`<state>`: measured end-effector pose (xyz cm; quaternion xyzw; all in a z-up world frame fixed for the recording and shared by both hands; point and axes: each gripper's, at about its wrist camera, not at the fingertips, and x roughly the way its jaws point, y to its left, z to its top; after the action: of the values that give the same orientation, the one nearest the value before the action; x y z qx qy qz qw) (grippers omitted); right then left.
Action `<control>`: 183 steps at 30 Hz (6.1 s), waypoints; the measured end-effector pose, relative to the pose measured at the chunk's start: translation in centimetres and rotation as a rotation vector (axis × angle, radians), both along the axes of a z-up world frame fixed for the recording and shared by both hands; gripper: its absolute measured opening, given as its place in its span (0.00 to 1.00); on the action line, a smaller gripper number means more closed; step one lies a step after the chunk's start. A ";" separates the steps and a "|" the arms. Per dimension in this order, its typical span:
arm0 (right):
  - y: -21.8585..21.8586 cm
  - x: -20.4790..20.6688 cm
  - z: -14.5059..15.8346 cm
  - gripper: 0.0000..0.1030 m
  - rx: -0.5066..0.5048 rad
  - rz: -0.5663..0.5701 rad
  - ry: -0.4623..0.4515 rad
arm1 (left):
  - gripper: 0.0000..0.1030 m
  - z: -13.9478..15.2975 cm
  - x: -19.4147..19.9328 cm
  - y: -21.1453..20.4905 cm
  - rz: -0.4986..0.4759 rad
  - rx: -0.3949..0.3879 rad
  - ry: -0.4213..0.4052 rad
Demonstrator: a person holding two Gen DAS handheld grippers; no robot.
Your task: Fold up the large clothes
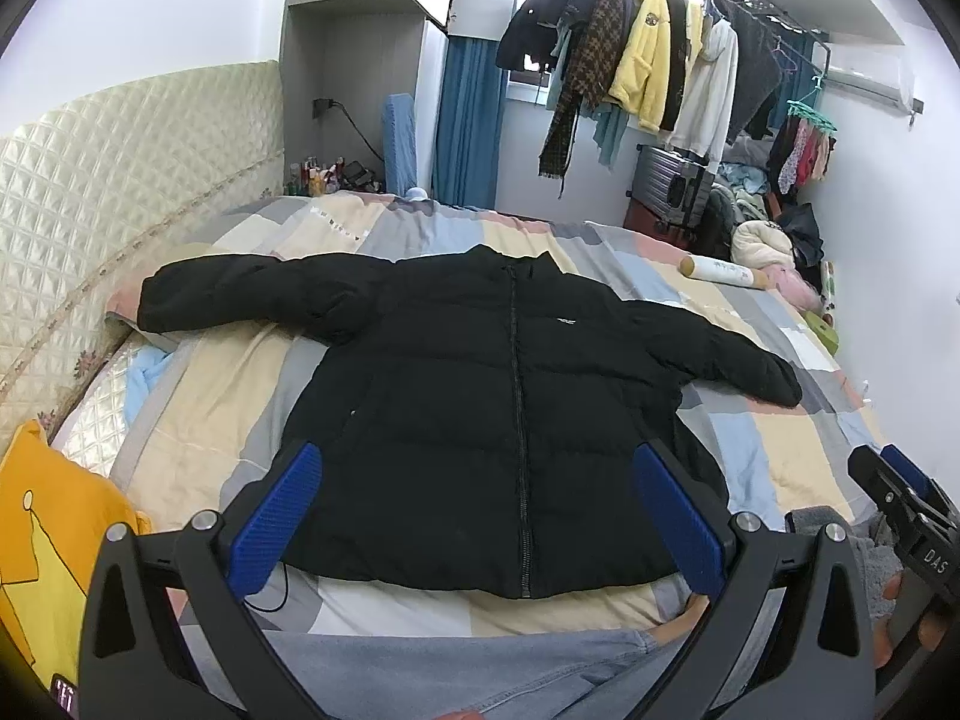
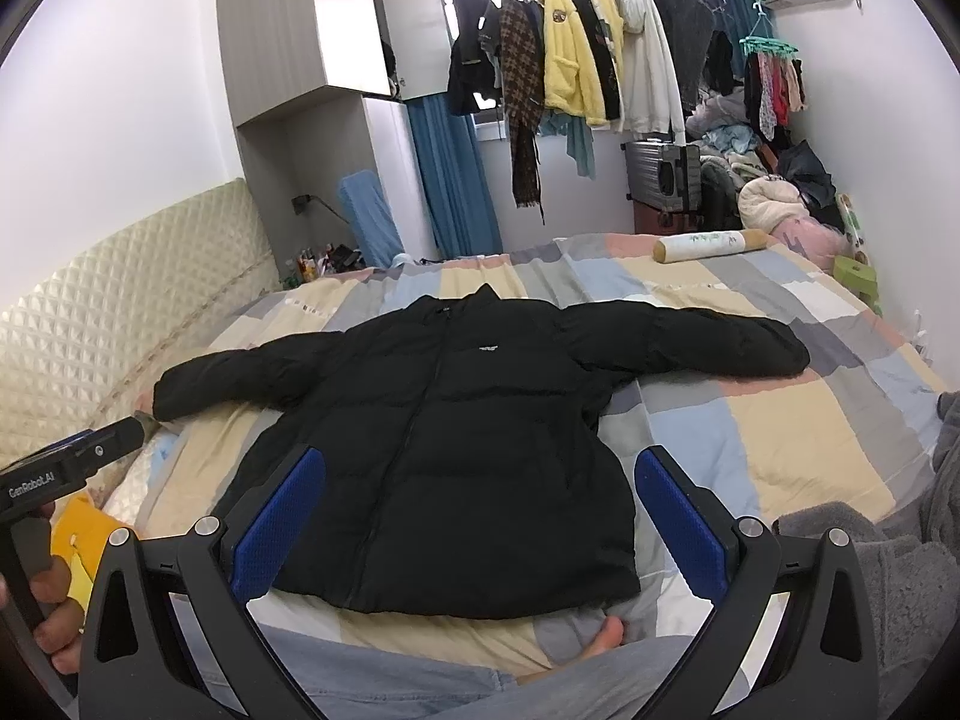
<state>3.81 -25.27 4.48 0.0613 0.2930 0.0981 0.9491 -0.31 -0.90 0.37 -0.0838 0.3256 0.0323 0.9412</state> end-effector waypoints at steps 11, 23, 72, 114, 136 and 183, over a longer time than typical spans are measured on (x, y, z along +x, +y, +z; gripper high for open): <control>0.2 0.0 0.0 1.00 -0.004 -0.002 -0.005 | 1.00 -0.7 0.2 0.0 -0.003 0.001 0.017; 0.1 0.1 -0.2 1.00 -0.015 -0.004 0.006 | 1.00 -0.8 0.2 -0.3 0.000 0.002 0.025; -1.6 2.0 -1.0 1.00 0.034 -0.023 0.008 | 1.00 0.4 1.9 -0.4 -0.061 -0.018 -0.001; -19.3 25.6 -14.8 1.00 0.121 -0.278 0.073 | 1.00 -10.5 13.2 5.9 -0.027 -0.081 0.024; -39.1 34.8 -29.0 0.80 0.600 -0.738 0.077 | 1.00 -15.1 18.2 5.2 -0.001 -0.045 0.098; -24.0 34.6 1.7 0.07 0.193 -0.499 -0.226 | 1.00 -14.1 16.2 7.8 -0.025 -0.032 0.004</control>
<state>38.37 -49.30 6.22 0.2104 0.1504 -0.1049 0.9603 15.91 6.90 -13.78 -0.0946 0.3288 0.0155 0.9395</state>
